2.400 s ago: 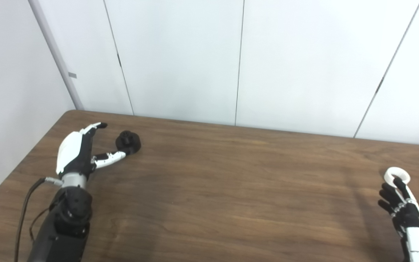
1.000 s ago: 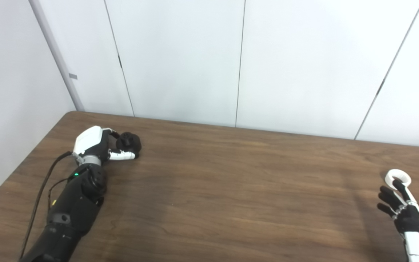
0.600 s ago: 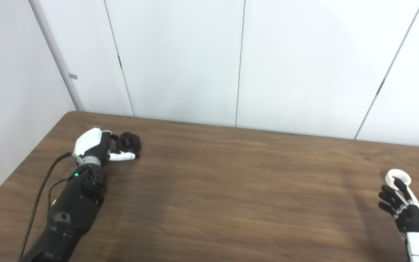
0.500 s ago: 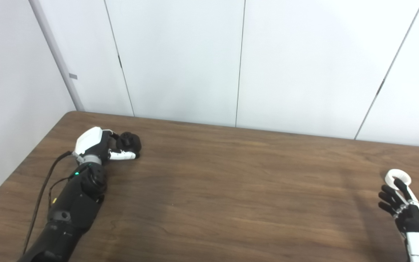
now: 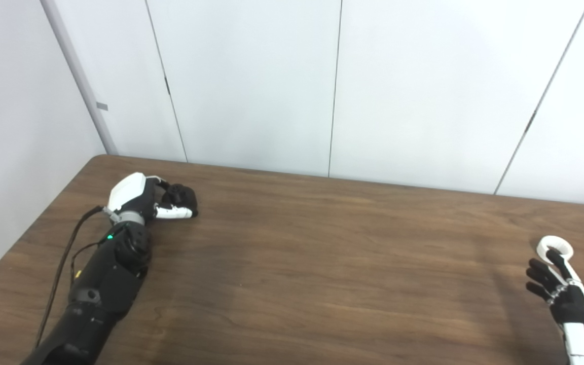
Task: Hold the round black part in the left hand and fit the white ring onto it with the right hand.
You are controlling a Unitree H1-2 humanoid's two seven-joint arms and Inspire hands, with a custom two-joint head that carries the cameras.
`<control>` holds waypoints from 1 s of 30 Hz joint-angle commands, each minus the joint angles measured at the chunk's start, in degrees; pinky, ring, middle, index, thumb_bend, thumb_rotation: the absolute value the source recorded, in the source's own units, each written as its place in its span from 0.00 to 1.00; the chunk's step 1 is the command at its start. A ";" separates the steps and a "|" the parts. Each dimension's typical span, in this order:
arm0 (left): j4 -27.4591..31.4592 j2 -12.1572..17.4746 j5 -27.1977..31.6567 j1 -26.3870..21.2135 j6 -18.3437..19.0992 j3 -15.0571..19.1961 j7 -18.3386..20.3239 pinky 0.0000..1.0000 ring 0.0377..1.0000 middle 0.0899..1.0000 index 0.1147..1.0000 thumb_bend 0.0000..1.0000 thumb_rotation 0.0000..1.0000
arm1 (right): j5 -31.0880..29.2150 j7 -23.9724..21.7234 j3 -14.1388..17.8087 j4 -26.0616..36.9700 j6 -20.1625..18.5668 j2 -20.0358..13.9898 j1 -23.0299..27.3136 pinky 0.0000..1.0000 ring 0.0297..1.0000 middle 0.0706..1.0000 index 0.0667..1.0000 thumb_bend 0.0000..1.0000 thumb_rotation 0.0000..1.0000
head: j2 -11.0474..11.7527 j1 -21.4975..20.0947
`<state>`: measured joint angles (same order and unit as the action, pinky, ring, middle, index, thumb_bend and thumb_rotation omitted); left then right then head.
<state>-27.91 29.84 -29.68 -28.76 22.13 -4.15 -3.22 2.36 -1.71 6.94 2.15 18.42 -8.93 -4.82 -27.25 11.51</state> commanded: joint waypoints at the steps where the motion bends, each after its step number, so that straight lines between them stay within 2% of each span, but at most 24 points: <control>1: 0.64 2.07 -0.23 -3.51 -1.06 0.12 -0.57 1.00 0.96 0.90 0.71 0.91 0.34 | 0.25 1.15 -1.34 -6.87 0.33 2.84 -4.52 0.79 0.84 0.84 0.91 0.60 1.00 | -0.07 0.07; 30: -0.90 2.93 -1.13 -4.04 -0.72 -1.37 -1.35 1.00 0.93 0.85 0.68 0.90 0.32 | -0.24 0.73 -1.20 -6.84 0.05 2.86 -4.54 0.80 0.84 0.84 0.90 0.60 1.00 | -0.47 0.11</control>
<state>-29.40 30.37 -29.88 -29.44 21.97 -5.75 -3.28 2.82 -1.71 6.97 2.16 18.43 -8.85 -4.82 -27.69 11.60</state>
